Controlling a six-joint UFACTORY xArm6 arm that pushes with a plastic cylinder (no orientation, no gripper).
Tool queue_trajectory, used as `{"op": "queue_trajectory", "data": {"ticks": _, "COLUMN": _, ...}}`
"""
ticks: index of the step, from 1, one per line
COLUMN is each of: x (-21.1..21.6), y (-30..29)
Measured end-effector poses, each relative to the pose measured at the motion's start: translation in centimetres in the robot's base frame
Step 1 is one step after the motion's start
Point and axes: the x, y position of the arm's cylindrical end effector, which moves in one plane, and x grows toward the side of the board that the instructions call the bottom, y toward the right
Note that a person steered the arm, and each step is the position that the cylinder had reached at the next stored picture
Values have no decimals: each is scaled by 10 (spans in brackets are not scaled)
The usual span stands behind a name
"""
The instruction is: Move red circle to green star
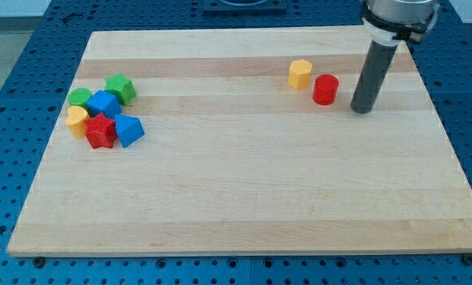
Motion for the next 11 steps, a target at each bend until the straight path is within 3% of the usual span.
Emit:
{"op": "queue_trajectory", "data": {"ticks": 1, "x": 0, "y": -54}}
{"op": "queue_trajectory", "data": {"ticks": 3, "x": 7, "y": -101}}
{"op": "queue_trajectory", "data": {"ticks": 4, "x": 69, "y": -76}}
{"op": "queue_trajectory", "data": {"ticks": 5, "x": 102, "y": -14}}
{"op": "queue_trajectory", "data": {"ticks": 6, "x": 83, "y": 55}}
{"op": "queue_trajectory", "data": {"ticks": 7, "x": 25, "y": 100}}
{"op": "queue_trajectory", "data": {"ticks": 8, "x": -31, "y": 107}}
{"op": "queue_trajectory", "data": {"ticks": 10, "x": -26, "y": 12}}
{"op": "queue_trajectory", "data": {"ticks": 11, "x": -23, "y": -6}}
